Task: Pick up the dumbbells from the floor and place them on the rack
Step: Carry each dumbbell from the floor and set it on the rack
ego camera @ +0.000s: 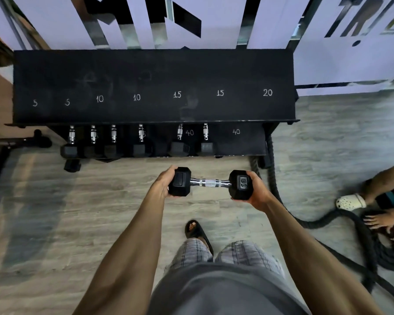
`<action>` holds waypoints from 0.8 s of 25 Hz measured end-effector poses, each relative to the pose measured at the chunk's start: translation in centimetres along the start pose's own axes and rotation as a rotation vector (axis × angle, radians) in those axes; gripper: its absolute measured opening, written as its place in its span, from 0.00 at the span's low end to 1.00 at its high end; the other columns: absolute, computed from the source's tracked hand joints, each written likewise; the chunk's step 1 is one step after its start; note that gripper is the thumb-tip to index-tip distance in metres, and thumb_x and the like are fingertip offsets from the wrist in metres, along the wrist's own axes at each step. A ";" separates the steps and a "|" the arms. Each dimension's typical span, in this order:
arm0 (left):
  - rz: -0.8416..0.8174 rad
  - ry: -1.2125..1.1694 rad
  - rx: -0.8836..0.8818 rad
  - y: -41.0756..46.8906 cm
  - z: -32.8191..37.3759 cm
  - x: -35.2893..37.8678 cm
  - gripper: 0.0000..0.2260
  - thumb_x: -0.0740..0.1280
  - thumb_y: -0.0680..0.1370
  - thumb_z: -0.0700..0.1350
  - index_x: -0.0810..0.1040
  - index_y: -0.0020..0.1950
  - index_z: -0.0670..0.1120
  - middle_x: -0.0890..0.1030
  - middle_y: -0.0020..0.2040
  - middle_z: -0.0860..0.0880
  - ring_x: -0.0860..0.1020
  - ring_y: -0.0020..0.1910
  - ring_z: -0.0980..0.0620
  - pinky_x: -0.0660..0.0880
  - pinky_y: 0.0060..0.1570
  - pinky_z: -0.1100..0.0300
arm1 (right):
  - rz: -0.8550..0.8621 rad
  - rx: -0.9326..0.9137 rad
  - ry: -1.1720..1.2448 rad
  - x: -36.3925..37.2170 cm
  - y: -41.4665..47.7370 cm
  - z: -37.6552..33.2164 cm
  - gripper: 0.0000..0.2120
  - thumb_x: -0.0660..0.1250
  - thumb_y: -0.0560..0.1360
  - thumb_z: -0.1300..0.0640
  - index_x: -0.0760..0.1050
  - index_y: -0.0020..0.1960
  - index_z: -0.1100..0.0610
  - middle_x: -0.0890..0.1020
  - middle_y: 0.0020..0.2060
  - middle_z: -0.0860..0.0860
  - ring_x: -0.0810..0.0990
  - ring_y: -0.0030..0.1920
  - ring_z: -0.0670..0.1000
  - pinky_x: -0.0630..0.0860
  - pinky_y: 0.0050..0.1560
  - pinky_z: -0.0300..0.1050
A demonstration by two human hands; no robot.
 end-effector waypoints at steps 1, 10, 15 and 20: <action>0.004 0.001 0.000 1.0 1.5 -0.4 0.12 0.63 0.77 0.53 0.78 0.50 0.46 0.82 0.43 0.44 0.80 0.41 0.45 0.80 0.38 0.51 | 0.020 0.001 0.010 0.4 1.2 -1.1 0.16 0.57 0.77 0.47 0.80 0.45 0.54 0.80 0.38 0.55 0.79 0.37 0.55 0.77 0.48 0.54; 0.072 -0.070 -0.033 8.6 12.6 -4.1 0.15 0.61 0.77 0.55 0.78 0.56 0.46 0.83 0.44 0.44 0.81 0.42 0.44 0.79 0.37 0.51 | 0.049 0.075 0.068 5.6 12.1 -10.3 0.18 0.55 0.81 0.45 0.79 0.55 0.55 0.83 0.48 0.56 0.80 0.50 0.57 0.75 0.60 0.65; 0.119 -0.090 -0.056 13.1 18.8 -5.7 0.14 0.62 0.76 0.55 0.78 0.53 0.47 0.83 0.46 0.44 0.81 0.47 0.42 0.77 0.56 0.41 | 0.027 0.113 0.048 8.7 19.2 -15.7 0.18 0.59 0.79 0.44 0.78 0.57 0.56 0.83 0.48 0.57 0.81 0.51 0.59 0.80 0.51 0.62; 0.204 -0.118 -0.124 17.2 25.5 -8.2 0.19 0.61 0.75 0.56 0.78 0.57 0.45 0.83 0.53 0.42 0.82 0.49 0.41 0.78 0.54 0.41 | -0.005 0.158 0.000 12.5 26.2 -21.9 0.20 0.62 0.78 0.43 0.75 0.64 0.55 0.83 0.56 0.59 0.82 0.56 0.61 0.79 0.54 0.66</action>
Point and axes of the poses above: each hand's wrist, its own y-axis towards the middle knuckle, its own x-axis out of the palm, z = x × y, the point moved 8 cm from there along y, towards the middle knuckle
